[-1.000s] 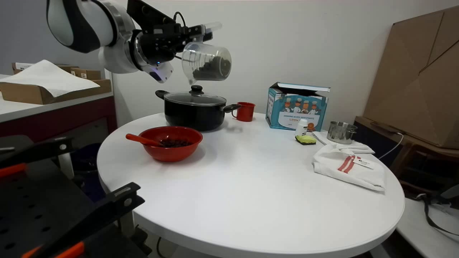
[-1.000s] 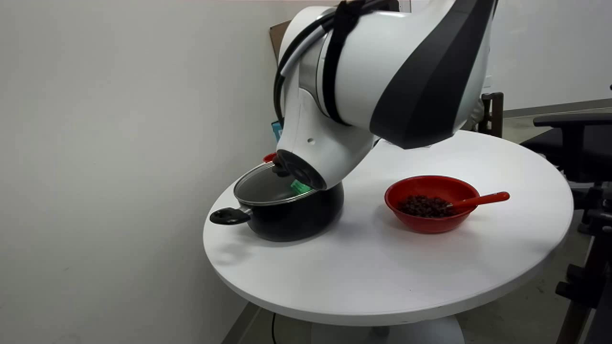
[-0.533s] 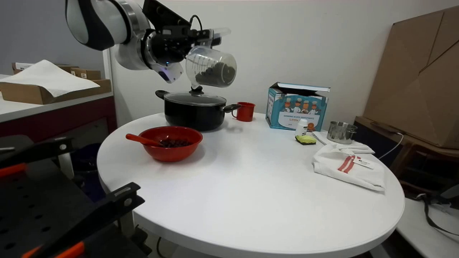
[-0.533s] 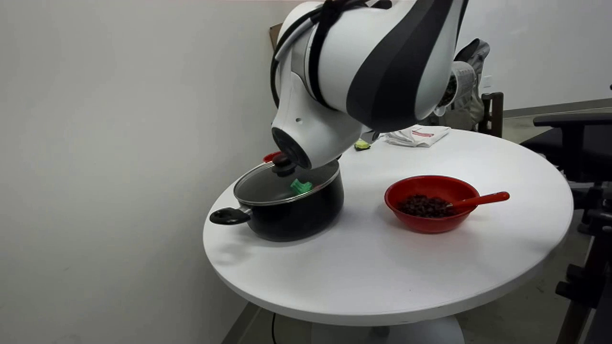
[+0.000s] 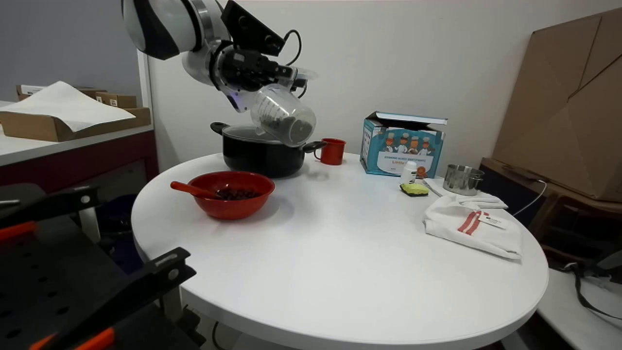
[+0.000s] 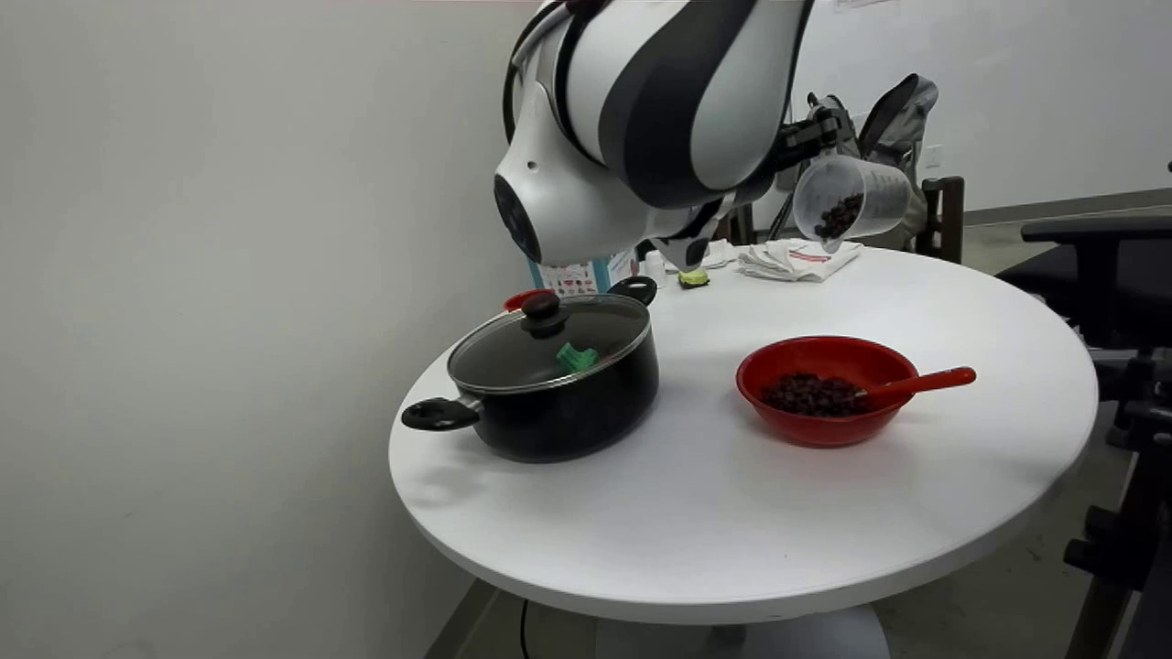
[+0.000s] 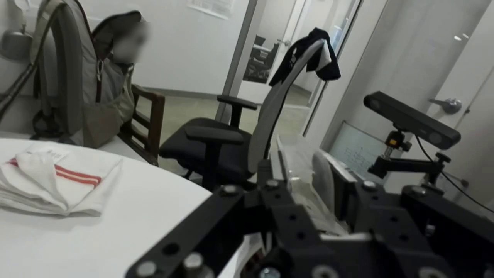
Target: Pour the contents in the jug into the red bowl.
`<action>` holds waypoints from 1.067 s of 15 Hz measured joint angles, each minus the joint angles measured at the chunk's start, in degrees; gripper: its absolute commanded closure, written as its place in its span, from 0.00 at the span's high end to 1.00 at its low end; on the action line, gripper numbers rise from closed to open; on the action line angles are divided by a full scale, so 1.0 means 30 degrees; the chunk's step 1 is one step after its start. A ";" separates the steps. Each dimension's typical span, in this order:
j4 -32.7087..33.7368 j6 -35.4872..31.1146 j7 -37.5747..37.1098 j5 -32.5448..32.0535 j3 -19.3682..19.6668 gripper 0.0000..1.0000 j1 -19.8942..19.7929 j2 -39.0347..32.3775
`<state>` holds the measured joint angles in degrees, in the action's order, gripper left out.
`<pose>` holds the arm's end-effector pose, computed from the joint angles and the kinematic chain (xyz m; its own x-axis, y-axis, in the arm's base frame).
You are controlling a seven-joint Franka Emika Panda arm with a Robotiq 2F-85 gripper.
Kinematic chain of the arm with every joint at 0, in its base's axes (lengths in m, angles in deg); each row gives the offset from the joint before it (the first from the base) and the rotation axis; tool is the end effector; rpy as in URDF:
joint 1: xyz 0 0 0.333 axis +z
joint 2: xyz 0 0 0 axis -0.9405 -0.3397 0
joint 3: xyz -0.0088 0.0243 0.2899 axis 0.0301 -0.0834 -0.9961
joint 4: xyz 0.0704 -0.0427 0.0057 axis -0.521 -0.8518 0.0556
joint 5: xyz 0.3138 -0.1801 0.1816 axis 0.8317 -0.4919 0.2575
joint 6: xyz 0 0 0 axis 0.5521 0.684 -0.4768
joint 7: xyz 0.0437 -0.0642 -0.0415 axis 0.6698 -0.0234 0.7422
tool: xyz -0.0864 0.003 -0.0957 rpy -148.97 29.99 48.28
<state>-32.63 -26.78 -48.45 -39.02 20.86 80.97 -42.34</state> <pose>0.4818 0.1103 0.1463 -0.2523 0.0699 -0.9651 0.9601 -0.1058 -0.2587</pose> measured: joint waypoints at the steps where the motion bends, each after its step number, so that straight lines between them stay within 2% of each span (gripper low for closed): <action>1: 0.0318 -0.0354 0.0341 0.0492 0.0002 0.14 -0.0269 0.0027; 5: 0.1368 -0.1770 0.1470 0.2018 0.0091 0.14 -0.1360 0.0342; 9: 0.1488 -0.3838 0.2166 0.2136 0.0450 0.14 -0.2014 0.1346; 12: 0.1040 -0.6466 0.2698 0.1766 0.0805 0.14 -0.2343 0.2516; 16: -0.0019 -1.1192 0.4576 0.1754 0.1439 0.15 -0.3293 0.4374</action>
<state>-32.69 -60.35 -34.72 -33.75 25.18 71.09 -29.21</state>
